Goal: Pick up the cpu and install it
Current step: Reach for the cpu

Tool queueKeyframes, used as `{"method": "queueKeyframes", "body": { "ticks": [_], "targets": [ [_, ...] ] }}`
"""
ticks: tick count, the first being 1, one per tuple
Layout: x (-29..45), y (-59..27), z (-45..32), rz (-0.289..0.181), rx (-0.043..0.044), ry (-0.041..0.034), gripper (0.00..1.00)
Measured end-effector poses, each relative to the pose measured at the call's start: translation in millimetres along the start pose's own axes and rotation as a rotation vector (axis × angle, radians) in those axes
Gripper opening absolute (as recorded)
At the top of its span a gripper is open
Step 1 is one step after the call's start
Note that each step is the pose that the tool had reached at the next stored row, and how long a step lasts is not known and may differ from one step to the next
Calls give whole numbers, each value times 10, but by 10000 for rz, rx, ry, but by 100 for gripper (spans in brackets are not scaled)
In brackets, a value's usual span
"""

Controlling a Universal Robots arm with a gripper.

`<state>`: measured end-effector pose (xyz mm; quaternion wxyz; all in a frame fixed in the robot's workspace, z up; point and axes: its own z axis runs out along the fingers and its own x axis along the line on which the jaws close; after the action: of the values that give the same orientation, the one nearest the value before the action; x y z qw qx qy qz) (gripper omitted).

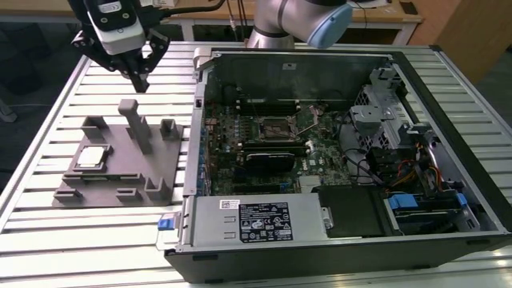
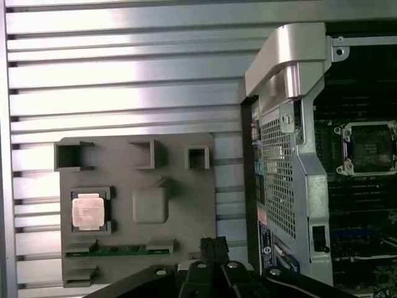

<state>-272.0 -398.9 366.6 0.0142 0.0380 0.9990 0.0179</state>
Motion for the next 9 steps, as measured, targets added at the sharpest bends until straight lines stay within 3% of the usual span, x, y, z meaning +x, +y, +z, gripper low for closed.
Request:
{"method": "queueKeyframes", "body": {
  "ticks": [9],
  "targets": [
    [245,-21,57,0,-1,0,11]
  ]
}}
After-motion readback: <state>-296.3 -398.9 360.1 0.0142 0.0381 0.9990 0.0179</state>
